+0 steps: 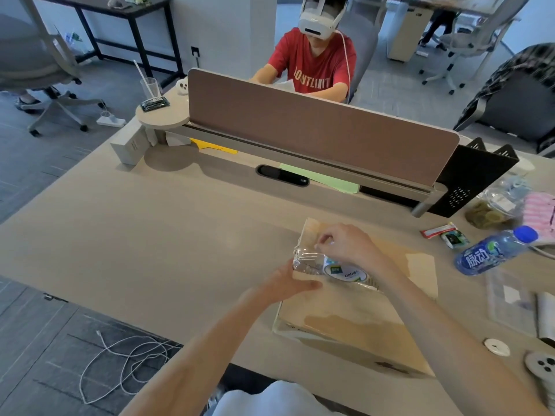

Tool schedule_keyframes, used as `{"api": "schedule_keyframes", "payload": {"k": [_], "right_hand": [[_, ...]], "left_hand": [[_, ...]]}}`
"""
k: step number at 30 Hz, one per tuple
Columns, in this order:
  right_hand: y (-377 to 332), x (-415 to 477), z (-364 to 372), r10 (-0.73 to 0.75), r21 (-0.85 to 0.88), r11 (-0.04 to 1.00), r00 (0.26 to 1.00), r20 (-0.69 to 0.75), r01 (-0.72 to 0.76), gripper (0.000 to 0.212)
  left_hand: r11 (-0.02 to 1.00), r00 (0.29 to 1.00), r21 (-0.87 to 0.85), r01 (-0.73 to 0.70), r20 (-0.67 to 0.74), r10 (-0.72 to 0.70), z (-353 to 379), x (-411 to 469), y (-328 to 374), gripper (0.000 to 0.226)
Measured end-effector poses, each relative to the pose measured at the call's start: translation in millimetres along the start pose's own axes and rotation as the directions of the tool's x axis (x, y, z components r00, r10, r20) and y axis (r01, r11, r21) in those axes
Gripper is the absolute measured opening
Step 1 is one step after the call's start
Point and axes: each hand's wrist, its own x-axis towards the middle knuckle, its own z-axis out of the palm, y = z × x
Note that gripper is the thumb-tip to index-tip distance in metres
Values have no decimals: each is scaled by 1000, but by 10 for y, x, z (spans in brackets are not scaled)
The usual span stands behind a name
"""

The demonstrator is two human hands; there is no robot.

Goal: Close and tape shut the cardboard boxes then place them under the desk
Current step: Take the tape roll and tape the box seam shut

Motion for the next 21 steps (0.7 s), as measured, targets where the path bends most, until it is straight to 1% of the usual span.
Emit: {"api": "schedule_keyframes", "payload": {"k": [2,3,4,6,7,8,10,12,14,16,19,21], "right_hand": [[111,-57,-68,-25,169,985,999,-21,28,14],[172,-102,-91,-32,214,976,998,-56,43,15],[236,-139,-100,-25,234,971,996,-88,45,19],[355,-205,-85,-5,304,952,992,-127,44,37],[404,-227,-61,1,382,923,991,-132,50,49],[439,-242,-34,11,468,882,992,-126,50,56],[452,-258,1,29,583,811,992,-122,48,58],[444,-247,31,39,644,764,992,-120,48,57],[449,-232,52,43,651,759,994,-97,31,57],[482,-221,73,46,617,787,996,-82,14,59],[541,-236,33,21,497,867,994,-110,36,61],[648,-279,-46,-4,401,914,991,-136,59,63]], "left_hand": [[982,999,185,26,-50,-17,5,-4,11,102],[954,996,300,4,-90,24,21,1,-6,114],[913,987,406,-44,-124,103,41,1,-13,118],[802,951,571,-174,-114,288,72,11,-8,115],[747,934,629,-216,-90,346,84,17,-1,113],[700,919,670,-245,-71,389,90,47,-11,114],[595,879,746,-298,-29,476,77,128,-26,111],[492,849,799,-345,43,526,59,179,-23,102],[492,851,787,-373,80,519,59,201,-19,101],[502,852,778,-377,80,517,61,212,-14,100],[528,852,763,-371,54,521,52,209,-13,99],[523,850,764,-377,61,524,48,214,-22,99]]}}
